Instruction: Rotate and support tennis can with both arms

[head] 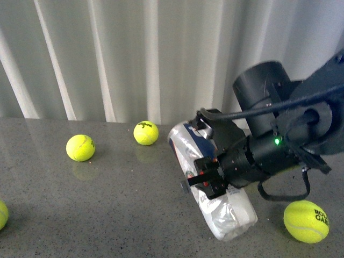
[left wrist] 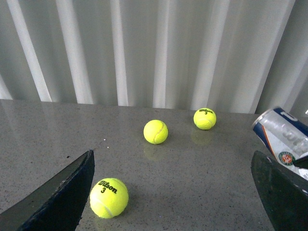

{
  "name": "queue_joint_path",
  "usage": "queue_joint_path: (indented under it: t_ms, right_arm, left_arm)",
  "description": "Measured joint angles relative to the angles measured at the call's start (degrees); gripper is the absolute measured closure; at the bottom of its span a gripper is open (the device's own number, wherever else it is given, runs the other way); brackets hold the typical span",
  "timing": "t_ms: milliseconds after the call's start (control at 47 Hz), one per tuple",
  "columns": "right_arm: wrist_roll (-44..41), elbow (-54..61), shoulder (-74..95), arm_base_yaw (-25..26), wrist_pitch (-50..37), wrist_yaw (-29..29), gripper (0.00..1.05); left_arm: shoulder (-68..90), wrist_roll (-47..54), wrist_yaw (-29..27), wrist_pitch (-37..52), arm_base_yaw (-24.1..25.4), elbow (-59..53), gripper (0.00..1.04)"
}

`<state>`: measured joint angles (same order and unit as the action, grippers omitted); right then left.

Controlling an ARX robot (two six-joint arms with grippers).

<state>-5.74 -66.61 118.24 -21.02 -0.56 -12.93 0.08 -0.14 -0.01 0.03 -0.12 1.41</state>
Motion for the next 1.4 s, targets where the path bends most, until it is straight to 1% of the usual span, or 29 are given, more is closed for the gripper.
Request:
queue_joint_path:
  t_ms: [106, 128, 213, 255, 383, 468, 574, 660, 745, 1021, 1362, 1383, 1404]
  right_arm:
    - [-7.8, -0.1, -2.8, -1.8, 0.0, 2.0, 0.82]
    - [-8.4, -0.1, -3.1, -2.1, 0.0, 2.1, 0.82]
    - [-19.4, 1.1, -4.8, -4.0, -1.5, 1.7, 0.84]
    - [-24.5, 1.8, -5.0, -4.9, -2.0, 2.5, 0.84]
    - [-41.7, 4.8, -3.4, -6.4, -5.0, 8.4, 0.85]
    - [-49.0, 5.3, -1.7, -6.4, -6.2, 9.1, 0.85]
    - [-55.6, 5.2, 1.0, -6.5, -8.0, 9.0, 0.85]
    - [-58.6, 3.9, 3.4, -6.9, -8.7, 9.3, 0.85]
    - [-59.9, 1.9, 5.6, -7.6, -8.7, 9.3, 0.85]
    - [-59.4, -6.1, 11.8, -10.1, -8.3, 9.0, 0.85]
    - [-57.4, -7.1, 13.1, -11.1, -9.3, 8.8, 0.86]
    - [-57.2, -7.0, 13.1, -11.2, -9.3, 8.6, 0.84]
    - [-57.0, -6.9, 13.1, -11.3, -9.4, 8.4, 0.78]
  left_arm:
    - [0.0, 0.0, 0.0, 0.0, 0.0, 0.0, 0.07]
    - [0.0, 0.0, 0.0, 0.0, 0.0, 0.0, 0.07]
    - [0.0, 0.0, 0.0, 0.0, 0.0, 0.0, 0.07]
    - [0.0, 0.0, 0.0, 0.0, 0.0, 0.0, 0.07]
    - [0.0, 0.0, 0.0, 0.0, 0.0, 0.0, 0.07]
    - [0.0, 0.0, 0.0, 0.0, 0.0, 0.0, 0.07]
    - [0.0, 0.0, 0.0, 0.0, 0.0, 0.0, 0.07]
    - [0.0, 0.0, 0.0, 0.0, 0.0, 0.0, 0.07]
    - [0.0, 0.0, 0.0, 0.0, 0.0, 0.0, 0.07]
    - [0.0, 0.0, 0.0, 0.0, 0.0, 0.0, 0.07]
    - [0.0, 0.0, 0.0, 0.0, 0.0, 0.0, 0.07]
    - [0.0, 0.0, 0.0, 0.0, 0.0, 0.0, 0.07]
    - [0.0, 0.0, 0.0, 0.0, 0.0, 0.0, 0.07]
